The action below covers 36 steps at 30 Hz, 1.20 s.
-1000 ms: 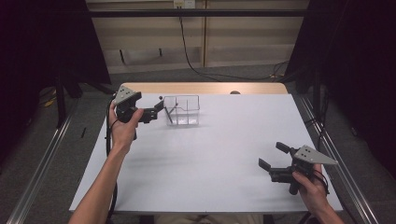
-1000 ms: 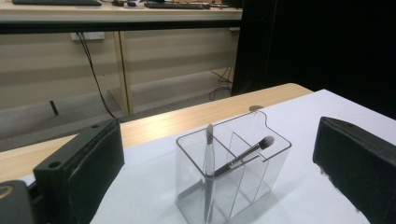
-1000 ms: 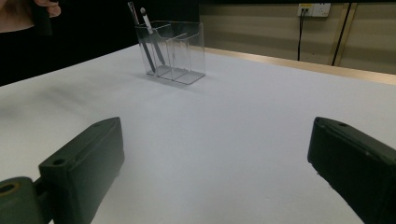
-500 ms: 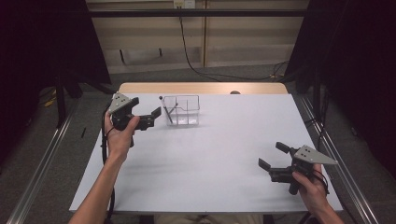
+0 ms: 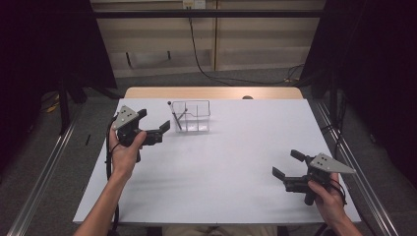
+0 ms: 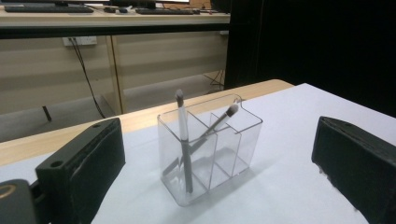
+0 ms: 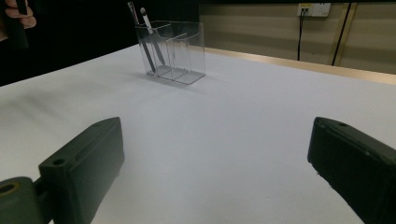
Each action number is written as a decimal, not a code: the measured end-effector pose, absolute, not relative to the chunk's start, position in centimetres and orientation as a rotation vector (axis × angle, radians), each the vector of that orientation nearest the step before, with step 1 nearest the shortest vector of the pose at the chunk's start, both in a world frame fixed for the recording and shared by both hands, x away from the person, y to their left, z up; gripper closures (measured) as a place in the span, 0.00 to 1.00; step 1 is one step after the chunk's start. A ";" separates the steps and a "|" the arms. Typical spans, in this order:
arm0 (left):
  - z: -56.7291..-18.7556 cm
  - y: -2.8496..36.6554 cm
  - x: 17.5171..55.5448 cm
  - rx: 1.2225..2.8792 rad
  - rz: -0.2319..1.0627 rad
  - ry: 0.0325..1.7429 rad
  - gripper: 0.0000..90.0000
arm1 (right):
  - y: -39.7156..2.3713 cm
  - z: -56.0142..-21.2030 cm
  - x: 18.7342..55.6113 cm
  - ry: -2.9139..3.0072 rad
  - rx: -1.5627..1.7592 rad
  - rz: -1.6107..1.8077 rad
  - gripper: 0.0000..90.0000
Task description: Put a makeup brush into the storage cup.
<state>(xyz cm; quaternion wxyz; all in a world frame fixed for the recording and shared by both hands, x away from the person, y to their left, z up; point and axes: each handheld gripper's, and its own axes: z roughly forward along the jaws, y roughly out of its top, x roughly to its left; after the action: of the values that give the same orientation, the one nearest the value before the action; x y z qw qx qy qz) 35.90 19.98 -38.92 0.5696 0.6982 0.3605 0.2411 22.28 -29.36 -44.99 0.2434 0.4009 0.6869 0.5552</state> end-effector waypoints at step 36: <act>-41.0 22.0 31.0 1.682 0.588 0.835 0.03 | -29.5 -44.9 22.1 1.860 1.106 1.507 0.01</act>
<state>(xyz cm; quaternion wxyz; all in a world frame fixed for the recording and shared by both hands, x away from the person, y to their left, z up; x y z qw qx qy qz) 30.96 22.04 -41.05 0.5538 0.7116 0.3535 0.2488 22.14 -29.48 -44.91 0.2495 0.4061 0.6830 0.5535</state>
